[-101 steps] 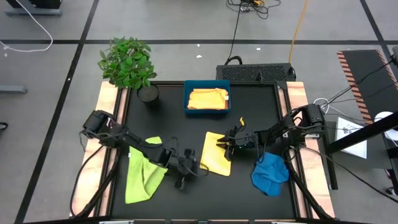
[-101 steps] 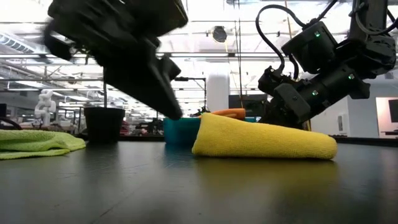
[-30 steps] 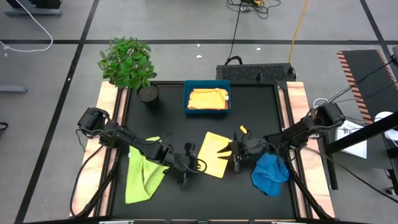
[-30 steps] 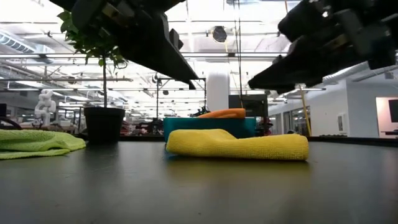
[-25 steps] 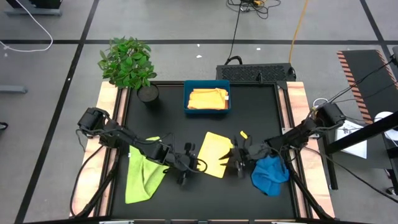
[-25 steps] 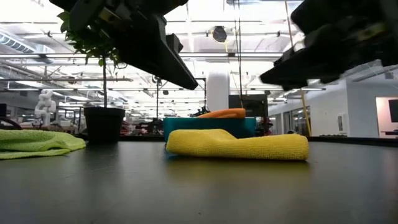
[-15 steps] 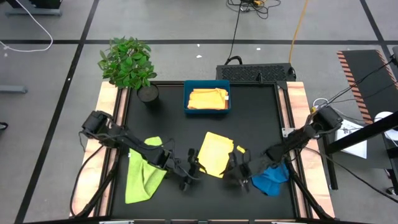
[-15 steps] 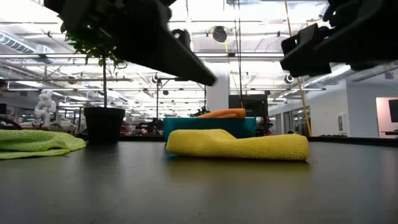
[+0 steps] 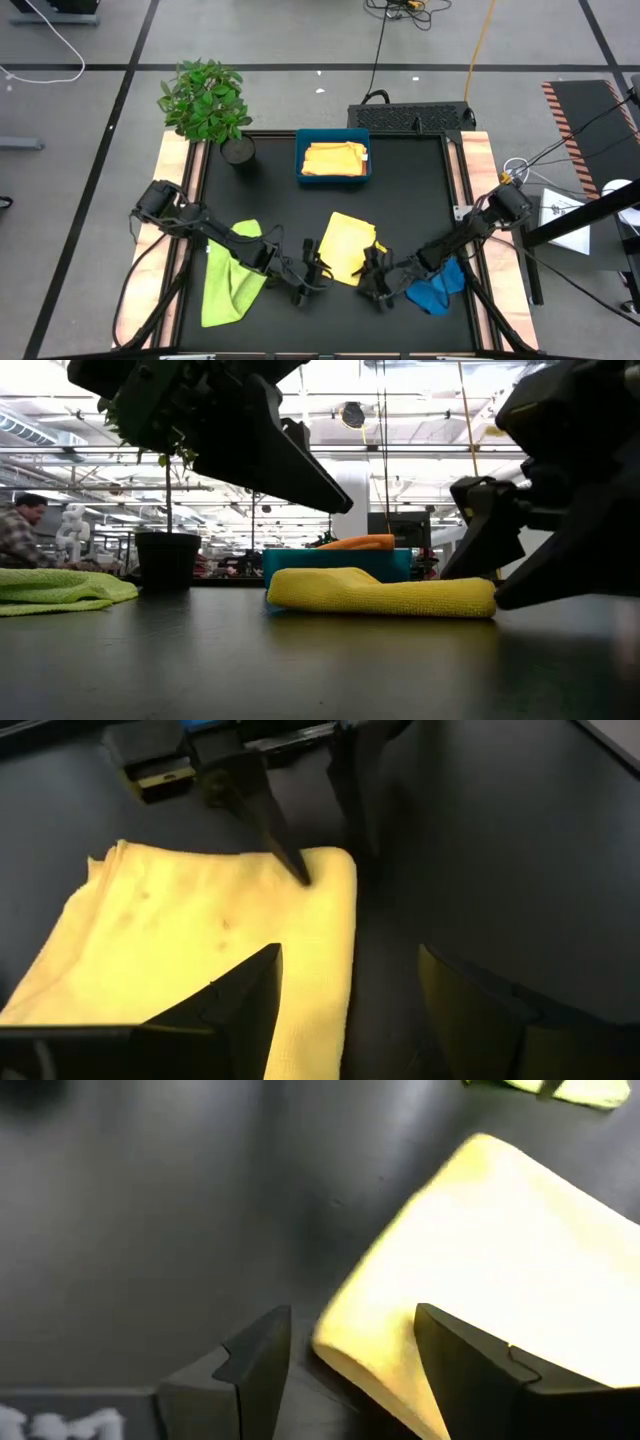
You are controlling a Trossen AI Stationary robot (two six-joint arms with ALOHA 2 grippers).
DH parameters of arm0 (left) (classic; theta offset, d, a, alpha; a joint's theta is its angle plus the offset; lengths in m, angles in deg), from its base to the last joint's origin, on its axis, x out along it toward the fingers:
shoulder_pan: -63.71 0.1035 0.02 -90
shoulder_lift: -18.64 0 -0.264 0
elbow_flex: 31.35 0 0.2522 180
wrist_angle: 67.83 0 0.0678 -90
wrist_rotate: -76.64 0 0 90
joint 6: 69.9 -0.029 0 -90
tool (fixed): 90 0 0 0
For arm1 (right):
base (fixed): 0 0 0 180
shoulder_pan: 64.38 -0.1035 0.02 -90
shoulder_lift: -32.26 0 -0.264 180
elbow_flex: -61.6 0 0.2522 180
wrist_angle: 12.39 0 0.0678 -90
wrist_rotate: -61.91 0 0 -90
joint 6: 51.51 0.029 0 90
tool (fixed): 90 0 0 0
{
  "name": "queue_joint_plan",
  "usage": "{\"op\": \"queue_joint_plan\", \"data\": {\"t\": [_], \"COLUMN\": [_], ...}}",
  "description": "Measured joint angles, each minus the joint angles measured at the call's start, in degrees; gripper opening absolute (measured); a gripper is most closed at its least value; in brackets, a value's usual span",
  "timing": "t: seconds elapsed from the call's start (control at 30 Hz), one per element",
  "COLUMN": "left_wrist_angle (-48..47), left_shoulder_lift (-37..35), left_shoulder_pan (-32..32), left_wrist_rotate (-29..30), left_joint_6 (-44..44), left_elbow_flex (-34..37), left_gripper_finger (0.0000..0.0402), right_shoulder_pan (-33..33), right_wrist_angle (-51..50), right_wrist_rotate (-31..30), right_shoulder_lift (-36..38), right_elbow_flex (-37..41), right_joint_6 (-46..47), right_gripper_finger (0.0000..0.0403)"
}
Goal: Fold microfiber towels
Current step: Put the yellow microfiber towel into the blue blue bin
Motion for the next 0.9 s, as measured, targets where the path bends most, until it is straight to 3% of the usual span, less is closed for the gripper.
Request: {"op": "queue_joint_plan", "data": {"t": [0.3,0.7,0.9], "left_wrist_angle": [1.6,2.5,2.2], "left_shoulder_lift": [0.0,0.0,0.0], "left_shoulder_pan": [0.9,1.2,1.2], "left_wrist_rotate": [0.3,0.3,0.3], "left_joint_6": [-0.4,-1.9,-2.3], "left_elbow_flex": [0.0,0.0,0.0], "left_gripper_finger": [0.0237,0.0237,0.0237], "right_shoulder_pan": [0.9,2.6,4.4], "right_wrist_angle": [-2.5,-0.9,2.9], "right_wrist_rotate": [-1.5,-1.6,-1.3], "right_shoulder_lift": [-1.1,-1.2,-1.3], "right_elbow_flex": [-0.1,0.0,0.0], "right_joint_6": [-0.8,1.5,3.1], "right_gripper_finger": [0.0188,0.0016,0.002]}}
